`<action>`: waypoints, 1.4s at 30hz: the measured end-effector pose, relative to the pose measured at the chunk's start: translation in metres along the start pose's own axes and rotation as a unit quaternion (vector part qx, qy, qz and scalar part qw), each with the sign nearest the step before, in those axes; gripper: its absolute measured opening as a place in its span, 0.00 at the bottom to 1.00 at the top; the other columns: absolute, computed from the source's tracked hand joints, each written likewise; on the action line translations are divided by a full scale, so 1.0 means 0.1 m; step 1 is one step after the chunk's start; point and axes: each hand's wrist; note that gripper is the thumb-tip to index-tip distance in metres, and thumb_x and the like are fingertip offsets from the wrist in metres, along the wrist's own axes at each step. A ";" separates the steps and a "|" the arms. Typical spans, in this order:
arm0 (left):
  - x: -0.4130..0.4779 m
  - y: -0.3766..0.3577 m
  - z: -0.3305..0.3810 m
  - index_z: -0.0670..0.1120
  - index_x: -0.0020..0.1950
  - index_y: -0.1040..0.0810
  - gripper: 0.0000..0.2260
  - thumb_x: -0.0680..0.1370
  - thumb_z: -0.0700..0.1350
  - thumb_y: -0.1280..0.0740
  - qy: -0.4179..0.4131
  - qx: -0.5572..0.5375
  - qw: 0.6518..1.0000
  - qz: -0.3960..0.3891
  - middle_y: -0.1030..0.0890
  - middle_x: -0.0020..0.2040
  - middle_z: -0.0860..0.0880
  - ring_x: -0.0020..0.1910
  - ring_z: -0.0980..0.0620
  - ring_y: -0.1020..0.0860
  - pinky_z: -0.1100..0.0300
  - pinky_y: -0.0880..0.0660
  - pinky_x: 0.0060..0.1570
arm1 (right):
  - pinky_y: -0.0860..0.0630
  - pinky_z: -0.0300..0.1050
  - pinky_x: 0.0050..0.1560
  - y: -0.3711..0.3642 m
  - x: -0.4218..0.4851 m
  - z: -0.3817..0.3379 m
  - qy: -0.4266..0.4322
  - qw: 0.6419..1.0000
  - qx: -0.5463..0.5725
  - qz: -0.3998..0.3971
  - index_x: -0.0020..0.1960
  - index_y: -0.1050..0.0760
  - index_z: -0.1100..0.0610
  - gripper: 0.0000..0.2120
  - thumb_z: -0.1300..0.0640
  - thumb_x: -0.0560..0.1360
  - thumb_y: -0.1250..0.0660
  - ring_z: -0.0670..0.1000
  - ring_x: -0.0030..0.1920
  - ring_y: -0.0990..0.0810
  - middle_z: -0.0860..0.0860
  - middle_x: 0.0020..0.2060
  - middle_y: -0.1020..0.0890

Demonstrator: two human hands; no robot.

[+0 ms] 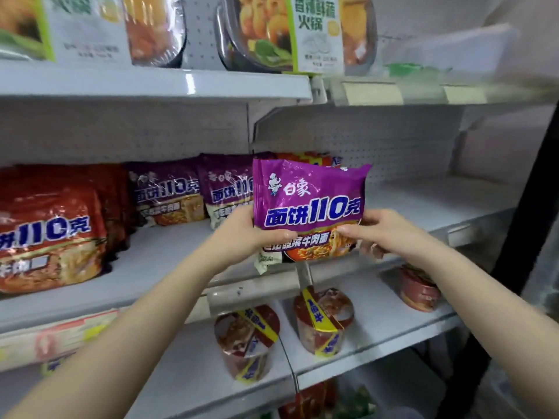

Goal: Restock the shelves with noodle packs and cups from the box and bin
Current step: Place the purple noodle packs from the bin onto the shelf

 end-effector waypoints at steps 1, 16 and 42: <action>0.01 0.10 -0.06 0.53 0.57 0.20 0.17 0.71 0.43 0.22 0.010 0.011 1.000 0.016 0.14 0.48 0.56 0.47 0.63 0.17 0.71 0.22 0.44 | 0.27 0.39 0.30 -0.11 0.12 -0.06 0.004 1.000 -0.001 -0.003 0.53 0.22 0.51 0.16 0.43 0.70 0.27 0.46 0.32 0.20 0.46 0.39 0.15; 0.57 0.95 -0.91 0.57 0.67 0.26 0.25 0.72 0.61 0.27 0.101 0.249 0.960 0.085 0.20 0.63 0.55 0.62 0.53 0.22 0.57 0.27 0.63 | 0.21 0.42 0.50 -1.25 1.56 -0.11 0.037 0.991 -0.129 -0.007 0.48 0.22 0.45 0.13 0.41 0.69 0.25 0.42 0.44 0.18 0.40 0.43 0.17; 0.63 0.84 -0.83 0.39 0.76 0.42 0.43 0.73 0.63 0.29 0.171 0.260 0.924 0.223 0.38 0.75 0.38 0.74 0.37 0.37 0.44 0.35 0.71 | 0.23 0.48 0.48 -0.90 1.10 0.10 0.010 0.962 -0.232 0.143 0.57 0.24 0.53 0.22 0.36 0.75 0.36 0.52 0.47 0.20 0.48 0.47 0.18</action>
Point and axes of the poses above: each hand's wrist, its own x-axis towards the middle knuckle, its own y-axis out of the back of the hand, z = x × y
